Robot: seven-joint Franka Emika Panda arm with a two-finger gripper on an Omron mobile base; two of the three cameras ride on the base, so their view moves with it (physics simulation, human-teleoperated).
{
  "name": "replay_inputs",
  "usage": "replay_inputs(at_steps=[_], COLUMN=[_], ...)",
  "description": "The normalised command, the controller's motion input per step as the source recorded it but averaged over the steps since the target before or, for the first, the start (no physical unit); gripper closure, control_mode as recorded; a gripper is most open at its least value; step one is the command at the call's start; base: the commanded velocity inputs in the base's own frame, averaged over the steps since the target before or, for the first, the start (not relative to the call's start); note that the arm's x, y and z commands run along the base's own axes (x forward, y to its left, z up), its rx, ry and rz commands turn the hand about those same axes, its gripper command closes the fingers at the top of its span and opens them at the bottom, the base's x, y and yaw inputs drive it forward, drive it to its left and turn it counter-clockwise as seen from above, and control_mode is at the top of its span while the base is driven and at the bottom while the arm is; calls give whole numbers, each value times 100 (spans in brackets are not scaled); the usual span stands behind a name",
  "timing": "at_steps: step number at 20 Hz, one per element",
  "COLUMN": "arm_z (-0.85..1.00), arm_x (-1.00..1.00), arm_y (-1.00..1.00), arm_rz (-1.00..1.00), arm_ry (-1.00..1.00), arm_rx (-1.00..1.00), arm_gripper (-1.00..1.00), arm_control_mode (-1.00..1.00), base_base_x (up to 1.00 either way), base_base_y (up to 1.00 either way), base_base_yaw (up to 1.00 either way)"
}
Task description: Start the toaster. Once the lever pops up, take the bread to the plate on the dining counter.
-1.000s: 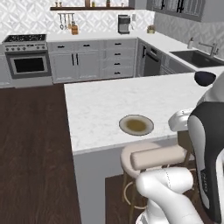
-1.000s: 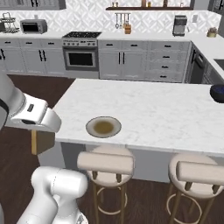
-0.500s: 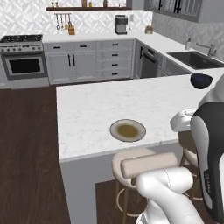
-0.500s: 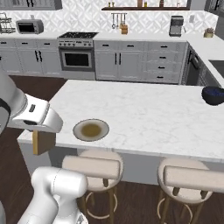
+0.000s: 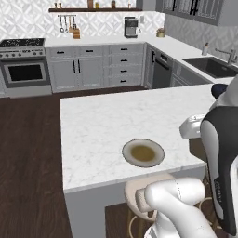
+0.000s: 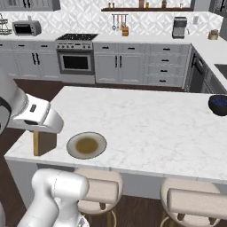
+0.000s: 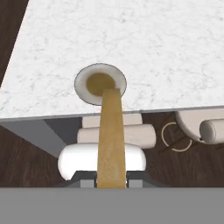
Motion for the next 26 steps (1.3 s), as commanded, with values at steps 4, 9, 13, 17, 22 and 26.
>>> replay_inputs(at_steps=[4,9,13,17,22,26], arm_z=[-11,-13,-34,-43,-45,-44], arm_x=[42,34,35,46,51,62], arm_y=[0,1,0,0,-7,0], arm_rz=[6,13,17,12,6,0], arm_ry=[5,9,17,11,5,0], arm_rx=[3,20,38,37,21,8], arm_gripper=[100,100,100,100,100,100], arm_control_mode=[-100,-100,-100,-100,-100,-100], base_base_x=[17,0,0,0,0,0], base_base_y=[0,0,0,0,0,0], base_base_yaw=[1,0,0,0,0,0])
